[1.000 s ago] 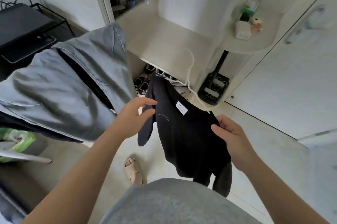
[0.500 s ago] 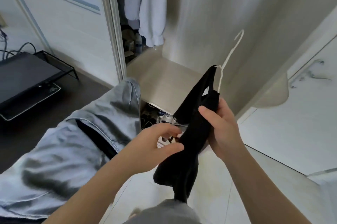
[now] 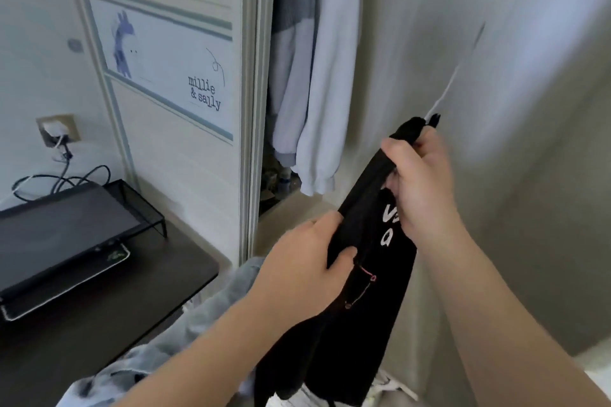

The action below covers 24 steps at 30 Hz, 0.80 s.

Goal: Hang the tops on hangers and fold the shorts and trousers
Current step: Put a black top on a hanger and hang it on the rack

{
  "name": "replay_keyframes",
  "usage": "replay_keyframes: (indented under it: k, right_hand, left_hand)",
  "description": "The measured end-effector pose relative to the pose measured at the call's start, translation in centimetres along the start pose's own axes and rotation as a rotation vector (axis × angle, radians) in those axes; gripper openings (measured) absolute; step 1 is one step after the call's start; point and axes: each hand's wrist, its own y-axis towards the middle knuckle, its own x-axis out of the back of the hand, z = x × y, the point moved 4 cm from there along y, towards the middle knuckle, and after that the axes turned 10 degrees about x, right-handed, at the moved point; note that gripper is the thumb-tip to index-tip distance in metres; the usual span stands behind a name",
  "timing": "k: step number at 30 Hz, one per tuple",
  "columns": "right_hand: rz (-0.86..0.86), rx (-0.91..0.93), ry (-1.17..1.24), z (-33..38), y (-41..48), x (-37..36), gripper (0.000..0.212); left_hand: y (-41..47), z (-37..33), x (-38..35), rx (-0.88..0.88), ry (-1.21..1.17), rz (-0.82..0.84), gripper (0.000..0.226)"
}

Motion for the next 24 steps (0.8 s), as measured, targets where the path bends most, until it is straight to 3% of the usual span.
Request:
replay_keyframes:
  k: [4,7,15,19,24]
  right_hand:
    - [0.06,0.138,0.033,0.9,7.6,-2.7,0.015]
    - [0.105,0.232,0.048,2.5,13.5,-3.8,0.013]
    - [0.129,0.477,-0.03,9.1,28.1,-4.0,0.021]
    - [0.153,0.565,-0.074,12.5,34.9,-3.9,0.019]
    - [0.162,0.548,-0.136,15.0,42.3,-3.5,0.013]
  left_hand:
    - [6.7,-1.1,3.2,-0.062,0.028,-0.134,0.03]
    - [11.8,-2.7,5.8,-0.102,0.049,-0.189,0.013]
    - [24.3,-9.9,11.5,-0.259,0.182,-0.312,0.019]
    - [30.2,-14.1,14.0,-0.285,0.192,-0.319,0.007]
    - [36.0,-18.1,16.5,-0.281,0.25,-0.368,0.004]
